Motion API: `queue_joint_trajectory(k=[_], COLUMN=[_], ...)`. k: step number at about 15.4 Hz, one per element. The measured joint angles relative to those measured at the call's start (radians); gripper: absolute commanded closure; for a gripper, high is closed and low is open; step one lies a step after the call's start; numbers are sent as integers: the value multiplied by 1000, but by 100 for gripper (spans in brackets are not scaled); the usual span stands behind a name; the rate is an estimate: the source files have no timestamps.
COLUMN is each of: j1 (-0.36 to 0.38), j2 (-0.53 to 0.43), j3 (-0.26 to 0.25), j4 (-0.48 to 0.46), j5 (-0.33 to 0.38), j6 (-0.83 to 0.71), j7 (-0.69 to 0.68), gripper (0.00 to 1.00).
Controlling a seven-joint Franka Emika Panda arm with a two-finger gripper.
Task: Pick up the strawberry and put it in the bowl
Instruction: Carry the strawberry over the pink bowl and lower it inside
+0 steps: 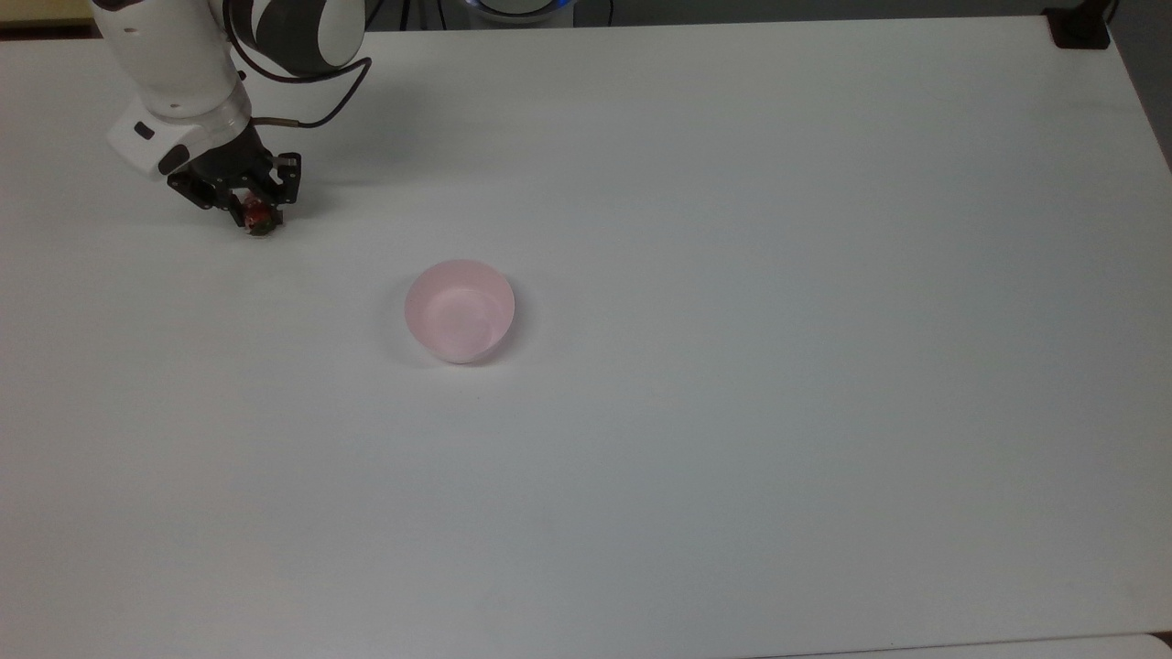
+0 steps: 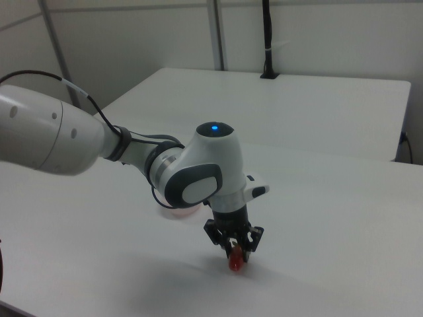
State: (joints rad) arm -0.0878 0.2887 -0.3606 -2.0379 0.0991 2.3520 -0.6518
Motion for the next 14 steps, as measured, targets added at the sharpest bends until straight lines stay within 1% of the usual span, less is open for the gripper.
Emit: queue_joint_trajectory(k=[1,3,4,6,8,10,11,12,14], j1=[0,2,7,39,78,102,110,120,137], j2=[-2,-11,-16,-26,-31,-28,-21,-9,28], j3=[9,51,78,128,175,228,246,257,260], j4=[8,59,102,190,239,249,249,249,249], j5=[4,8,9,9,9,9,9,9,9], j6=[-10,-91,-137,-194,-208,-208,-206,-196,-142], j7=[5,63,121,276,424,542,584,621,680], gripper=[90,90,90,90,90,90,90,90,90])
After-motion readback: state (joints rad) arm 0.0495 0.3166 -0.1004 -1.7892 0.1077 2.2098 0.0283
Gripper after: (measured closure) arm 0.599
